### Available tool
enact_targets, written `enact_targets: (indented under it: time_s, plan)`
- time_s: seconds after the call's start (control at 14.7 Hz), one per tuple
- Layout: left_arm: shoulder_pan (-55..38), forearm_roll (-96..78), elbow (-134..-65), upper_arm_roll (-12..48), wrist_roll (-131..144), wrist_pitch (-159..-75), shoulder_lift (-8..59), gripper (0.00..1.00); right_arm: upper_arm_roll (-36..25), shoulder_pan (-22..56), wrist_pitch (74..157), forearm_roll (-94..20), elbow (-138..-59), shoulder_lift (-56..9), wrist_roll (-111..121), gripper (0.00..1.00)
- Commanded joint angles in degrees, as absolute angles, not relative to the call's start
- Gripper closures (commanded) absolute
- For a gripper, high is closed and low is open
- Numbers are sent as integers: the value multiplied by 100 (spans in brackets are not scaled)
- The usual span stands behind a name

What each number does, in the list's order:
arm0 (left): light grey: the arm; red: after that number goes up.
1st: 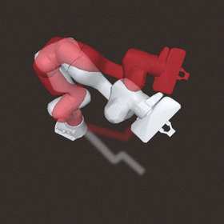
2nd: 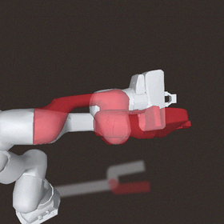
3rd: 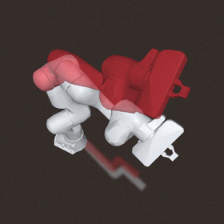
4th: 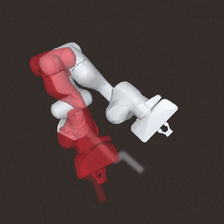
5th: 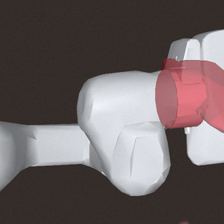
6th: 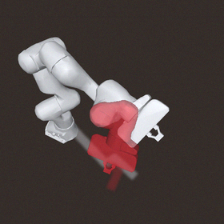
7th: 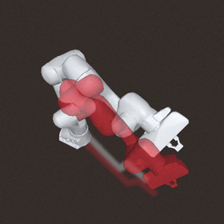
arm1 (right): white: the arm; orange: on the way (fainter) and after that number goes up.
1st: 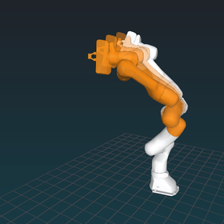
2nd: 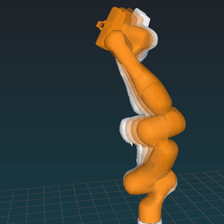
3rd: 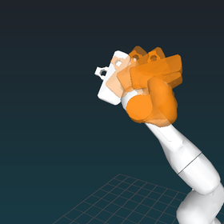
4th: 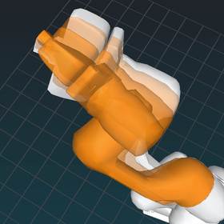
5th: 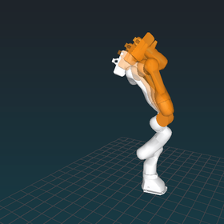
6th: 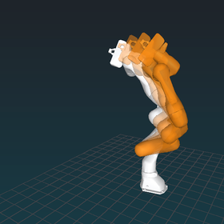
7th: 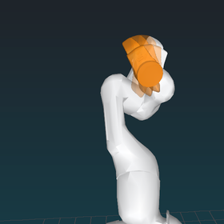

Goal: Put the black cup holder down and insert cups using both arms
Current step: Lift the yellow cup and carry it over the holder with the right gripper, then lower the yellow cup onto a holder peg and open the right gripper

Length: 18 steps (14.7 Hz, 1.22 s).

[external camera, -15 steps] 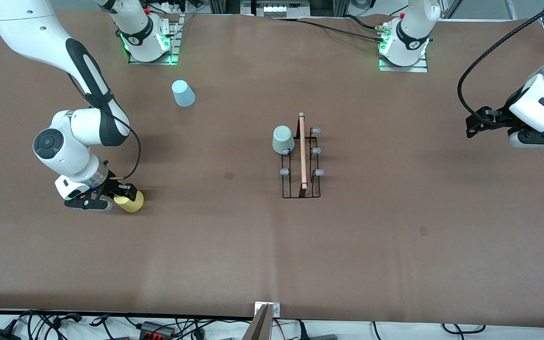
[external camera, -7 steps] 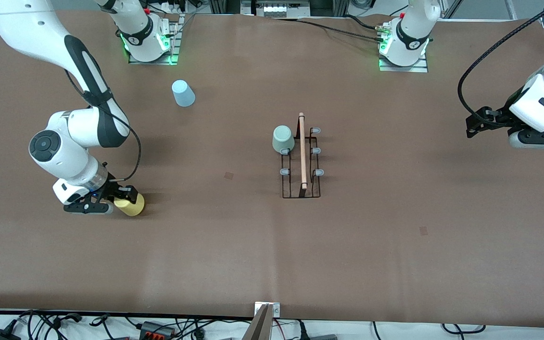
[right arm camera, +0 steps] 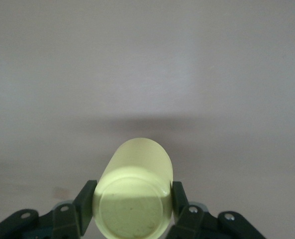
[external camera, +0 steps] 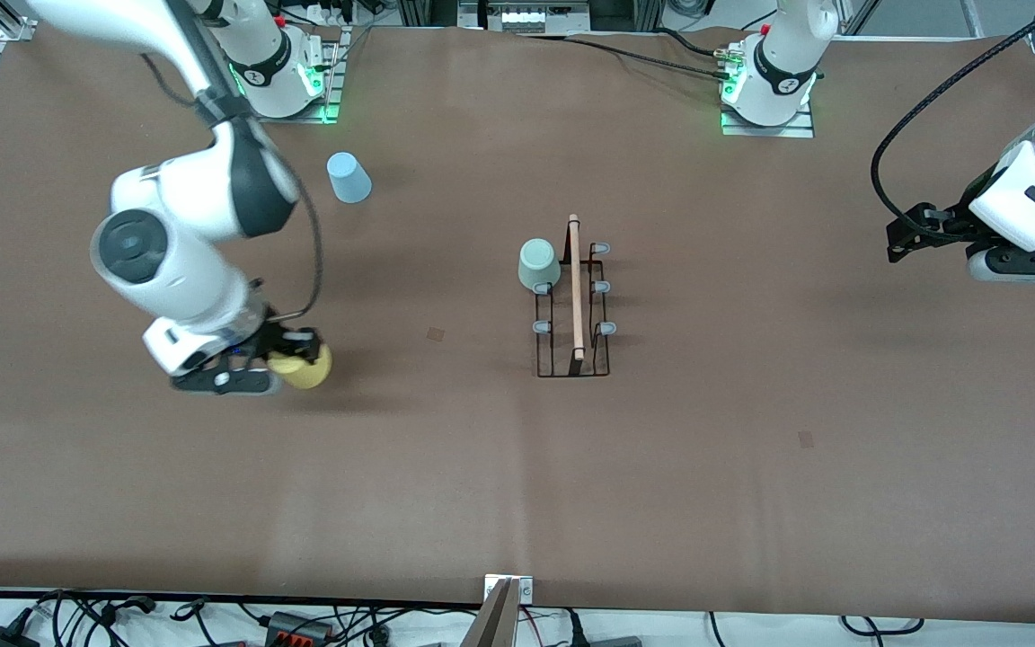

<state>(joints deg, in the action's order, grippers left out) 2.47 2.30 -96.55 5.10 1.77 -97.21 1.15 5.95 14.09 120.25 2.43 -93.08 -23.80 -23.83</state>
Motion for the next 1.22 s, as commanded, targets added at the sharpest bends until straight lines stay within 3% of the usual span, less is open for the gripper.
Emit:
enact_targets:
  time_s: [0.0,0.41,0.88,1.15]
  plan:
    - [272,114,-9721,492,26,-9712,53,0,554,2063,11883,220,-8940,-2540,-3425,79]
    - [272,114,-9721,492,26,-9712,53,0,492,3162,11057,-123,-6999,-3488,-4595,79]
    - [272,114,-9721,492,26,-9712,53,0,483,3876,11179,-27,-6311,-4200,-5554,79]
    - [272,114,-9721,492,26,-9712,53,0,457,3902,11487,-26,-6284,-4236,-5546,79]
